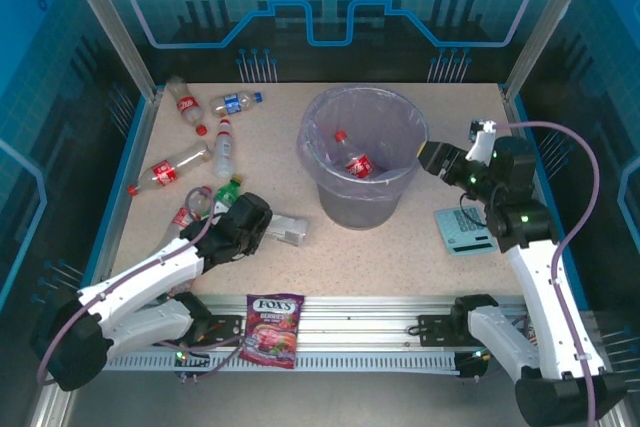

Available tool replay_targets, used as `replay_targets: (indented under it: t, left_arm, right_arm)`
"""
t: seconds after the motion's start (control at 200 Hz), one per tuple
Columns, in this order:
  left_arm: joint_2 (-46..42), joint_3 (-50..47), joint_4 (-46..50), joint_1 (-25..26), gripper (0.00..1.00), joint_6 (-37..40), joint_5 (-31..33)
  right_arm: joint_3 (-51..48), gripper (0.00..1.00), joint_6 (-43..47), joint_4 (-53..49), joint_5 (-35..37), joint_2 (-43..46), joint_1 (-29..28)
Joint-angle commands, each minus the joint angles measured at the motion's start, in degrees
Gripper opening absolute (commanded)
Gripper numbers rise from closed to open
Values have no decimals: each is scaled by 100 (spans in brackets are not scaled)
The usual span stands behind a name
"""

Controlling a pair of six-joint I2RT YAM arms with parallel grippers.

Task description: Put the plastic bottles in the bin

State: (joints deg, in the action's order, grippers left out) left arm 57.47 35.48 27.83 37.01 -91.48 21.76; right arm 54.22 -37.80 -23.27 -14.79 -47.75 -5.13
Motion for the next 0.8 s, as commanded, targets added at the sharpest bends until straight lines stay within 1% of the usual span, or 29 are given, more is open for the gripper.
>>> replay_targets:
  t: [0.0, 0.07, 0.165, 0.22, 0.275, 0.36, 0.5, 0.66, 0.795]
  left_arm:
    - [-318, 684, 589, -37, 56, 908, 655]
    - [-329, 1023, 863, -222, 53, 1270, 677]
    - [-260, 1379, 1026, -346, 51, 1707, 735]
    - [-201, 1576, 1083, -368, 51, 1972, 856]
    - [-145, 1820, 1176, -401, 50, 2191, 929]
    - [-67, 2250, 1209, -439, 50, 2609, 949]
    - [287, 3304, 1540, -496, 50, 3434, 1001]
    - [790, 4573, 1778, -595, 50, 4582, 851]
    - [1336, 5802, 1716, -590, 48, 5423, 663]
  right_arm:
    - [-684, 66, -689, 1001, 758, 349, -265]
    - [-1092, 65, -740, 1235, 718, 592, -311]
    - [-1180, 66, -569, 1105, 680, 703, -311]
    - [-1181, 68, -498, 1115, 621, 705, -309]
    - [-1127, 74, -420, 1086, 550, 664, -277]
    - [-1028, 76, -313, 1097, 452, 611, -265]
    - [-1164, 76, -438, 1524, 337, 633, -268]
    - [-1259, 75, -378, 1568, 425, 583, -268]
    - [-1238, 76, -444, 1819, 62, 319, -264]
